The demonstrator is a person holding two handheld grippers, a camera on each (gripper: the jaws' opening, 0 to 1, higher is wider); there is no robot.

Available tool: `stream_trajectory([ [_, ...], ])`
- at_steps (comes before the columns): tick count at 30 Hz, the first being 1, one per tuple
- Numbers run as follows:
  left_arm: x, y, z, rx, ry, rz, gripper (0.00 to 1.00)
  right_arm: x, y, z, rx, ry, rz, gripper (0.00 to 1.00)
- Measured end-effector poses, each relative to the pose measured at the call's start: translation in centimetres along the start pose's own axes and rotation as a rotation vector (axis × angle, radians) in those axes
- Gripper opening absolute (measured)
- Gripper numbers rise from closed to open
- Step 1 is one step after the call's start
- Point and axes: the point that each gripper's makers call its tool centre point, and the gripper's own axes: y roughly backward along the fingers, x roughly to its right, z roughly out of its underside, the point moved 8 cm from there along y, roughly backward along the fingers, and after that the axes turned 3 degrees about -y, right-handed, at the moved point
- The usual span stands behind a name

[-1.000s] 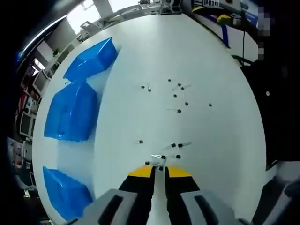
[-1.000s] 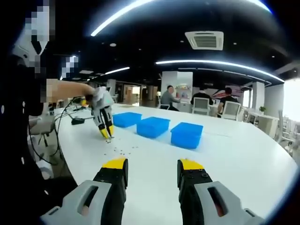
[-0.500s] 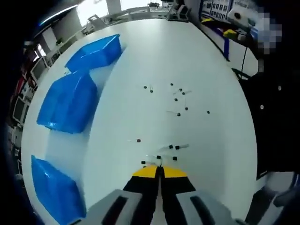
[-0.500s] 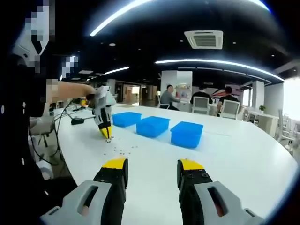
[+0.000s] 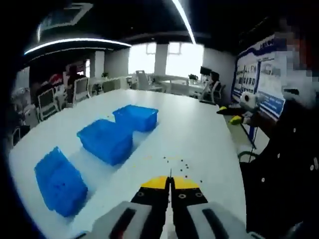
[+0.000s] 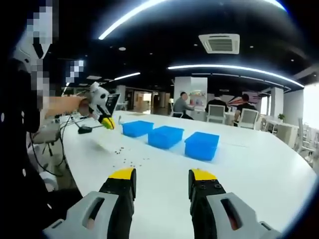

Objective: Pick up the resistors one by one and place each resistor into its matching bin, sorting the parts by color and model until every resistor is separated into the correct bin for its type

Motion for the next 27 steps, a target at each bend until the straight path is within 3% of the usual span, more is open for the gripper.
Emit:
stream_trajectory([
  [4, 0.8, 1.7, -0.8, 0.188, 0.043, -0.094, 0.05, 0.0, 0.0, -0.3, 0.008, 0.001, 0.002, 0.44],
  [5, 1.4, 2.3, -1.1, 0.263, 0.025, -0.147, 0.05, 0.0, 0.0, -0.5, 0.013, 0.0, 0.004, 0.44],
  [6, 1.6, 2.4, -1.1, 0.276, 0.019, -0.185, 0.05, 0.0, 0.0, -0.6, 0.015, 0.0, 0.005, 0.44],
  [7, 2.1, 2.7, -1.2, 0.319, 0.007, -0.246, 0.05, 0.0, 0.0, -0.7, 0.019, 0.0, 0.007, 0.44],
  [9, 2.9, 2.9, -1.5, 0.387, 0.005, -0.31, 0.05, 0.0, 0.0, -0.8, 0.025, -0.001, 0.009, 0.44],
  [11, 3.6, 2.8, -1.6, 0.436, 0.023, -0.332, 0.05, -0.1, 0.0, -0.9, 0.027, -0.002, 0.01, 0.44],
  [14, 4.0, 2.1, -1.8, 0.441, 0.013, -0.395, 0.05, -0.2, 0.3, -1.1, 0.034, 0.0, 0.009, 0.44],
  [20, 1.5, -0.3, -3.3, 0.428, 0.025, -0.475, 0.05, -0.2, 0.9, -1.1, 0.042, 0.005, 0.015, 0.44],
  [27, -2.3, -5.7, -7.4, 0.393, -0.017, -0.446, 0.05, -0.1, 1.6, -1.0, 0.054, 0.0, 0.028, 0.44],
])
